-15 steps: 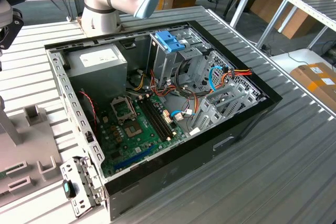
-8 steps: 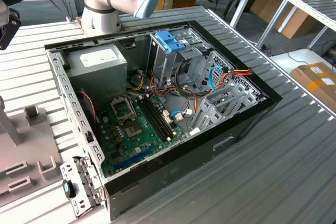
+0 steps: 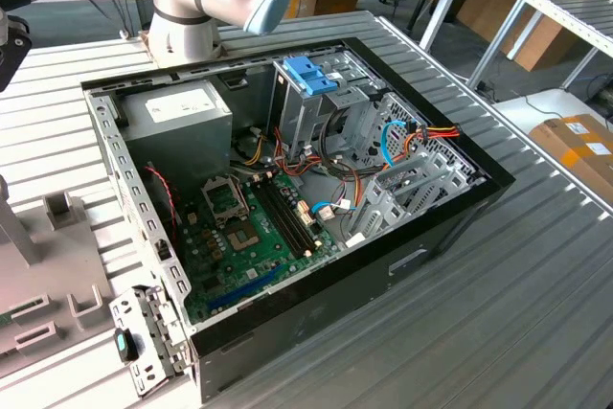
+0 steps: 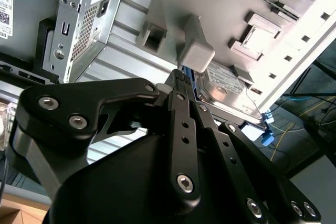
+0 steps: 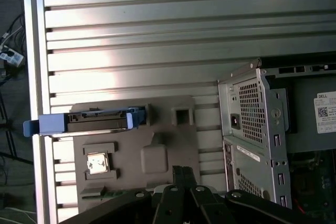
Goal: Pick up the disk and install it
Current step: 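Reach for the disk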
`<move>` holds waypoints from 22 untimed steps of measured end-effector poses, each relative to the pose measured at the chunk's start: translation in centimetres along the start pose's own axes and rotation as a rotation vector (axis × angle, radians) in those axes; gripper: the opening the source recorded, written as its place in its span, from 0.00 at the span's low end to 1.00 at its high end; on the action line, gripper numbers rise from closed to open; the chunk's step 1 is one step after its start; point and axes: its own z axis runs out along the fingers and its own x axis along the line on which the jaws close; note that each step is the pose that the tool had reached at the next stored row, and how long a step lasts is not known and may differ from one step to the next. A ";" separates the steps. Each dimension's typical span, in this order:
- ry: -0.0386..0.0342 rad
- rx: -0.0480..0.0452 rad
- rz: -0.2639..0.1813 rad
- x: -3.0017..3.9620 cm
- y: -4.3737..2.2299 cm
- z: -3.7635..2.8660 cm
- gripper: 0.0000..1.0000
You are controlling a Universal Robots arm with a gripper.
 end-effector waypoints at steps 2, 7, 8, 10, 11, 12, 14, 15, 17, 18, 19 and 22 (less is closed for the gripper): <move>0.0000 0.0000 0.000 0.16 -0.01 -0.01 0.10; 0.0000 -0.0001 0.000 0.47 -0.04 -0.01 0.10; 0.0000 0.0000 0.000 0.50 -0.04 -0.01 0.10; 0.0000 0.0000 0.000 0.58 -0.05 -0.02 0.10; 0.0000 0.0000 0.000 0.64 -0.05 -0.02 0.10; 0.0000 0.0000 0.000 0.70 -0.05 -0.02 0.10; 0.0000 0.0000 0.000 0.88 -0.07 -0.02 0.10; 0.0000 0.0000 0.000 0.94 -0.07 -0.03 0.10; 0.0000 0.0000 0.000 1.04 -0.08 -0.03 0.10; 0.0000 0.0000 0.000 1.09 -0.08 -0.03 0.10; -0.0001 -0.0001 0.000 1.15 -0.09 -0.03 0.10; 0.0000 0.0000 0.000 1.34 -0.10 -0.04 0.10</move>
